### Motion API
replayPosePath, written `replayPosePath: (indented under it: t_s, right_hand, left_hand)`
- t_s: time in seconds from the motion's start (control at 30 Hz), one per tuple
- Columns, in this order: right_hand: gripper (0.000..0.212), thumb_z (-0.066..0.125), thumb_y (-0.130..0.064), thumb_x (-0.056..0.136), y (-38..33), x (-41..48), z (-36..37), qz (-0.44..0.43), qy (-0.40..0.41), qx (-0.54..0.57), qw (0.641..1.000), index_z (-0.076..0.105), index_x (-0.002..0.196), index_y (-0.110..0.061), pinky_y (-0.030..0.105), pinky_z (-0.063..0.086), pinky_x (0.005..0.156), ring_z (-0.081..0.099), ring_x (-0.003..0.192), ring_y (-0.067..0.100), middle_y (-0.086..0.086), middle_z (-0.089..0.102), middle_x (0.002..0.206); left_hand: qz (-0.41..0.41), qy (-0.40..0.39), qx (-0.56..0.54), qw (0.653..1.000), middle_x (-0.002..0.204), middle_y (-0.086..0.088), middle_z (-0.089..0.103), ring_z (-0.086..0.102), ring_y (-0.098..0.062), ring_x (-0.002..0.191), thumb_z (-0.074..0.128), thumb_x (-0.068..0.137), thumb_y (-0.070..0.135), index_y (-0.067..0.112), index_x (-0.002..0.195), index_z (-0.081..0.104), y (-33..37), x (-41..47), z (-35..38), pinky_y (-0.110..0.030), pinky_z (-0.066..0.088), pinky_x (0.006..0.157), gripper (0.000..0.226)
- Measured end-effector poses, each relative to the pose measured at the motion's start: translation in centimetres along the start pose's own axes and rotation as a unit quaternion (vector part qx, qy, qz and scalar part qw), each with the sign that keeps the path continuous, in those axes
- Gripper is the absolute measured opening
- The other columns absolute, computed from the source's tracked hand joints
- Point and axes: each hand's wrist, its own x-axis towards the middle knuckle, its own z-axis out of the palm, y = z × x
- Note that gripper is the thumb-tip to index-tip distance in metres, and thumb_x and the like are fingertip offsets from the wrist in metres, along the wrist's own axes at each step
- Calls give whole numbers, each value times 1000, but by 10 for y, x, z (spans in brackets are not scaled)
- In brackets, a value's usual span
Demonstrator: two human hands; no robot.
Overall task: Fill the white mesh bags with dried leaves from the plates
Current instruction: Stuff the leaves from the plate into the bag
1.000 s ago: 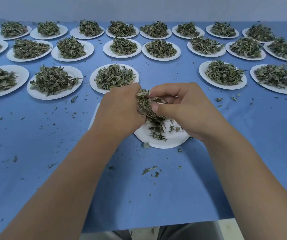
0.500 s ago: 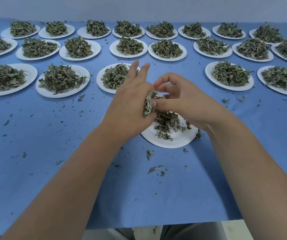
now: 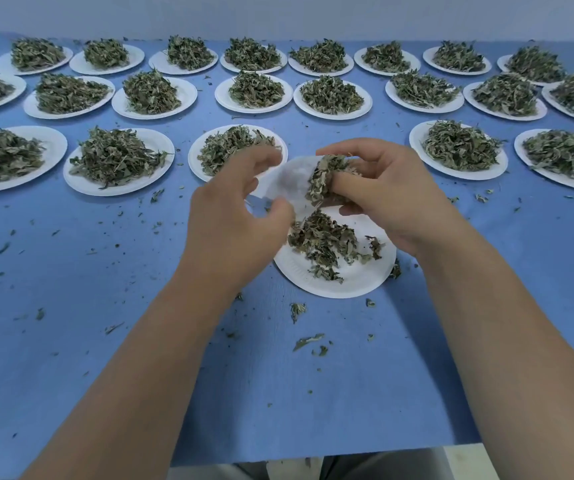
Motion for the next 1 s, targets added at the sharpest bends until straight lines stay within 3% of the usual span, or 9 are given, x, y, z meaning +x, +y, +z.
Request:
replayPosePath:
  t_s: [0.07, 0.17, 0.27, 0.4, 0.53, 0.67, 0.8, 0.87, 1.0]
  right_hand:
    - [18, 77, -15, 81, 0, 0, 2, -8, 20, -9, 1000, 77, 94, -27, 25, 54, 60, 75, 72, 18, 1, 78, 83]
    - [15, 79, -16, 77, 1, 0, 6, -29, 46, -20, 998, 76, 88, -26, 23, 54, 62, 70, 72, 10, -6, 76, 85]
    - [13, 79, -16, 74, 1, -1, 8, -38, 64, -45, 996, 74, 84, -24, 18, 50, 59, 66, 71, 3, -13, 70, 81]
    - [14, 74, -12, 72, 1, 0, 11, -46, 92, -85, 991, 72, 80, -24, 19, 47, 56, 62, 69, 1, -8, 71, 83]
    - [9, 70, -22, 68, 3, 3, 16, -50, 146, -165, 974, 64, 73, -27, 26, 48, 59, 61, 73, 3, -18, 65, 76]
    - [15, 70, -26, 77, 3, 5, 19, -76, 194, -271, 940, 56, 74, -23, 34, 49, 62, 60, 72, 10, -8, 64, 75]
    - [17, 71, -31, 79, -3, 2, 20, -53, 165, -231, 957, 57, 79, -22, 38, 55, 60, 67, 68, 19, -2, 67, 79]
    - [14, 71, -29, 78, -7, -2, 18, -34, 138, -201, 969, 59, 81, -23, 35, 56, 61, 68, 71, 14, -4, 69, 85]
    - [12, 74, -30, 81, -16, -7, 11, 9, 43, -138, 989, 67, 89, -25, 33, 60, 63, 68, 69, 7, -12, 71, 88]
  left_hand:
    - [-19, 43, -22, 999, 94, 15, 70, 68, 1, 89, 70, 86, 24, 25, 109, 69, 7, 2, 5, -17, 56, 80, 24]
    - [-34, 36, -2, 999, 78, 11, 69, 66, -4, 68, 75, 85, 22, 23, 94, 73, 14, 9, 15, -19, 57, 69, 10]
    - [-47, 22, -4, 999, 74, 9, 68, 65, -5, 64, 74, 81, 19, 23, 92, 71, 16, 14, 18, -27, 59, 70, 12]
    - [-50, 17, -19, 998, 75, 4, 68, 66, -14, 67, 73, 79, 11, 21, 88, 68, 17, 14, 21, -36, 60, 72, 14]
    - [-45, 22, -13, 999, 68, 6, 68, 66, -17, 64, 71, 73, 11, 24, 78, 68, 21, 13, 22, -33, 61, 70, 14]
    - [-48, 8, -36, 998, 61, 11, 65, 63, -14, 59, 70, 70, 16, 27, 73, 68, 23, 13, 23, -23, 58, 63, 12]
    - [-33, 2, 38, 999, 69, 6, 65, 63, -7, 66, 67, 75, 18, 24, 87, 65, 18, 18, 26, -20, 52, 66, 14]
    - [-25, -7, 67, 997, 78, 6, 64, 62, -4, 69, 67, 77, 20, 24, 94, 62, 14, 21, 25, -18, 49, 65, 19]
    - [-33, -1, 104, 994, 68, 9, 59, 54, -4, 58, 65, 76, 20, 21, 84, 60, 9, 28, 25, -18, 44, 57, 9]
